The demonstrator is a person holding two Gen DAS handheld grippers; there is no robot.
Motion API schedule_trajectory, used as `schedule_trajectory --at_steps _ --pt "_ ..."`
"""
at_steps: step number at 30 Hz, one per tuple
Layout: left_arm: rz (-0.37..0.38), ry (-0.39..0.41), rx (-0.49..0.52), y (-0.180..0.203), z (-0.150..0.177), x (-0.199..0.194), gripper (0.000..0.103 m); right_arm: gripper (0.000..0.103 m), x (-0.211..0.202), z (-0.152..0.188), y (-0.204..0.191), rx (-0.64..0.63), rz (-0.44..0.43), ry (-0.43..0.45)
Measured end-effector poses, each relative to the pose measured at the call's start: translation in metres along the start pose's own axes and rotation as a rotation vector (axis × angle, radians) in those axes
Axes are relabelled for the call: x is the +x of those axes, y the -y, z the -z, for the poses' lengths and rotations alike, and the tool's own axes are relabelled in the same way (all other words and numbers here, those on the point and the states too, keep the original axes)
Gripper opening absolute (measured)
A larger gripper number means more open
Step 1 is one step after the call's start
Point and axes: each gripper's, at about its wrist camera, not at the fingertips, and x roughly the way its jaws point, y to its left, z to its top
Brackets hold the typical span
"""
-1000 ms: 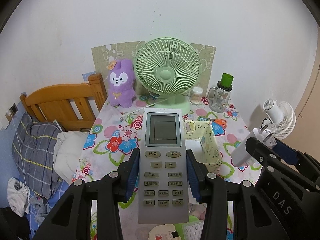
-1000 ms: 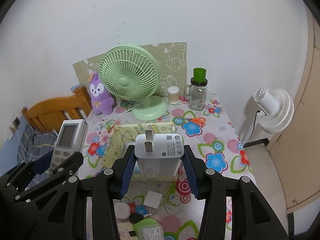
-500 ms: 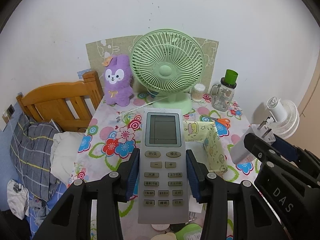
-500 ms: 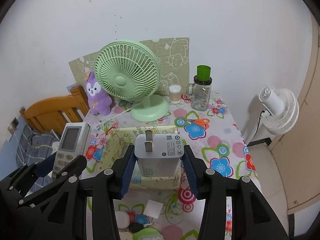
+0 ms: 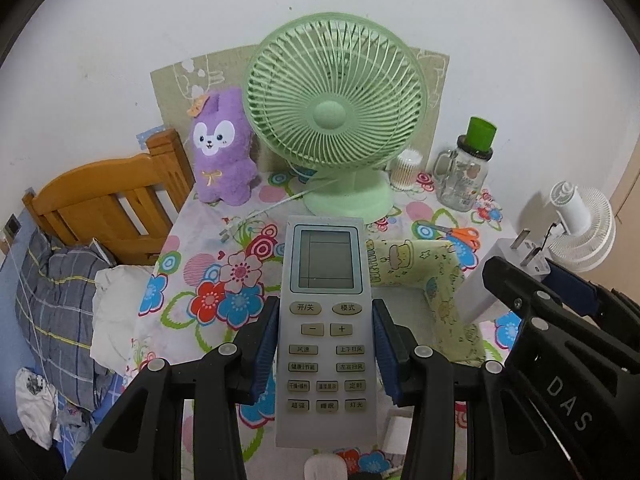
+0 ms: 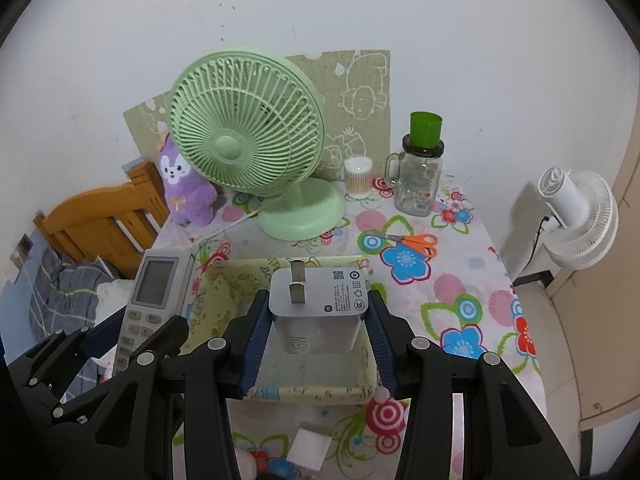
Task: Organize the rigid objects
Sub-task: 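Lift the remote and charger and carry both toward the fabric box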
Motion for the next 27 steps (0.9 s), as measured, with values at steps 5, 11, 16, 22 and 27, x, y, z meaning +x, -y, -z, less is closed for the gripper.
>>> schedule_trajectory --at_steps 5,11,16,22,27 --pt "-0.002 -0.02 -0.012 -0.001 0.0 0.025 0.045 0.05 0.027 0.0 0.005 0.005 0.015 -0.021" --pt "-0.008 -0.051 -0.01 0.0 0.002 0.053 0.045 0.05 0.055 -0.001 0.01 0.011 0.027 -0.037" --pt "-0.004 -0.081 -0.011 0.001 0.005 0.075 0.045 0.05 0.081 -0.002 0.012 0.014 0.024 -0.053" --pt "-0.012 -0.086 -0.017 0.002 0.003 0.091 0.045 0.05 0.103 -0.001 0.011 0.03 0.029 -0.072" --pt "-0.016 -0.107 -0.016 0.003 0.004 0.102 0.045 0.05 0.115 0.001 0.009 0.034 0.025 -0.079"
